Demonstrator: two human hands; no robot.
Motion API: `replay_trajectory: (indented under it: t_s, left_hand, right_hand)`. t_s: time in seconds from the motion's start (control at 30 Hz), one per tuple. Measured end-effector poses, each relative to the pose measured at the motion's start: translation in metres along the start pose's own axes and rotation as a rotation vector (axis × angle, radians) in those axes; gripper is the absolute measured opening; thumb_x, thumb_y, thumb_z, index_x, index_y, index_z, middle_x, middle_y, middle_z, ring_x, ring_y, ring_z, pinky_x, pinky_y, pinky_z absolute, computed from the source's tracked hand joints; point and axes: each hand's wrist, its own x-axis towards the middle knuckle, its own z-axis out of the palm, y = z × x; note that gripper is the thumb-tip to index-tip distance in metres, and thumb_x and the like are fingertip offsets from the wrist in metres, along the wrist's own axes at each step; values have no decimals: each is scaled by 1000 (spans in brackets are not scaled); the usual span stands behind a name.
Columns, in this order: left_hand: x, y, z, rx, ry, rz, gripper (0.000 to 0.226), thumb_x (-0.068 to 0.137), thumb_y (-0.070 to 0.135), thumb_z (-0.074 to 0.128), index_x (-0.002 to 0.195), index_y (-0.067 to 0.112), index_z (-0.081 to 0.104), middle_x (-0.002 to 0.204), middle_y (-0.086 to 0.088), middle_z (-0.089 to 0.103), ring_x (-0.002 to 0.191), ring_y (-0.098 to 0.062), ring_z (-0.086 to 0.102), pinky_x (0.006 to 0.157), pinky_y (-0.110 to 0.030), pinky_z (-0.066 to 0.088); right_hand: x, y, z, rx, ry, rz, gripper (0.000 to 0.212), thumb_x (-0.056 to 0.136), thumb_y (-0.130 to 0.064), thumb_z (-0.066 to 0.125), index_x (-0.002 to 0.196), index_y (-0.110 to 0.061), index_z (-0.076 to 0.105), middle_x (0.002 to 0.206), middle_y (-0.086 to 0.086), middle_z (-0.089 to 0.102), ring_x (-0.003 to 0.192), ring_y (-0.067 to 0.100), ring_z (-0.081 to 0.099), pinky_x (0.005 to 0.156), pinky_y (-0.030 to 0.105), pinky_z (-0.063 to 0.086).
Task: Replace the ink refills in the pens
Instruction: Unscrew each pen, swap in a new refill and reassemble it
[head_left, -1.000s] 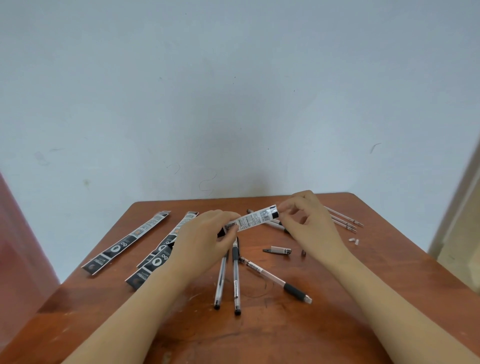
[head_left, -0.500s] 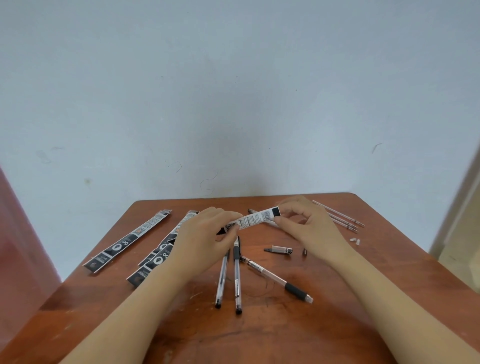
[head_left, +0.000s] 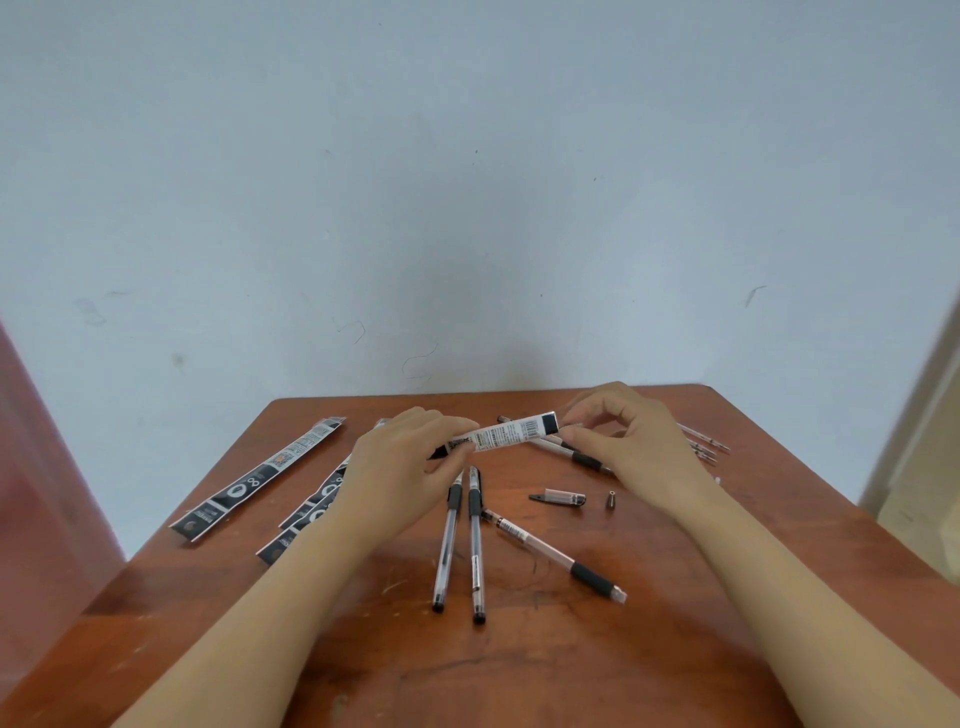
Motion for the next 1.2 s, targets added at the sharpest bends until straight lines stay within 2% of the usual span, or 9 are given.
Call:
replay_trajectory:
  t_s: [0.1,0.23,0.37,0.5,0.67,0.77,0.9,1.07,1.2]
  left_hand:
    - [0,-4,-3,5,6,-28,37,80,37,41,96,18,69,73,7,66,80,-5,48,56,-11,37]
    - [0,-10,-6,53,36,-74,25,78,26,54,94,16,70,78,4,69,71,0,52,60,-6,32]
    - [1,-17,-7,67,47,-197,18,85,21,56,98,18,69,87,4,69,78,-11,55,59,-16,35]
    - [4,-33,-14,233,149,-470,18,88,20,49,90,18,67,80,-4,65,82,-24,54,56,-29,33]
    - [0,-63,-34,404,234,-665,22,87,14,49,92,10,69,84,-20,64,81,-39,53,63,-40,43]
    - [-7,-78,-39,465,187,-787,23,86,13,48,87,8,71,80,-23,61,80,-40,52,64,-39,41]
    - [-17,-91,-35,544,51,-922,24,90,19,47,89,9,70,88,-20,60,92,-38,51,73,-40,40]
    - [-21,-96,-28,602,-111,-995,26,83,7,43,95,12,66,102,-13,58,102,-34,48,82,-37,39]
    - [-21,-96,-25,551,-239,-1017,23,79,9,46,92,17,64,99,-9,59,102,-30,46,82,-34,35]
  right_hand:
    - [2,0,-7,54,49,55,20,78,-10,69,68,-27,62,83,-8,63,72,4,55,65,9,43]
    - [6,4,-17,173,128,142,19,79,-8,68,68,-22,64,65,-5,60,56,1,51,54,10,43]
    - [8,8,-26,367,211,232,19,81,-7,64,66,-17,62,50,-10,61,49,-3,54,47,10,42]
    - [9,10,-33,538,282,306,18,84,-8,61,67,-13,60,45,-12,60,43,-3,53,43,11,38]
    - [9,12,-30,555,286,343,16,83,-8,62,68,-11,60,45,-10,60,40,-1,51,40,11,38]
    - [9,13,-27,529,263,335,15,83,-8,61,69,-11,61,47,-11,61,41,0,52,40,11,38]
    - [9,15,-25,507,246,333,13,84,-9,62,71,-11,62,49,-10,61,42,0,52,42,12,38]
    - [9,16,-20,461,209,322,16,84,-9,63,67,-11,62,60,-2,61,43,1,52,41,12,38]
    - [9,16,-17,447,201,332,21,82,-9,64,62,-15,60,52,-8,62,43,1,52,41,12,37]
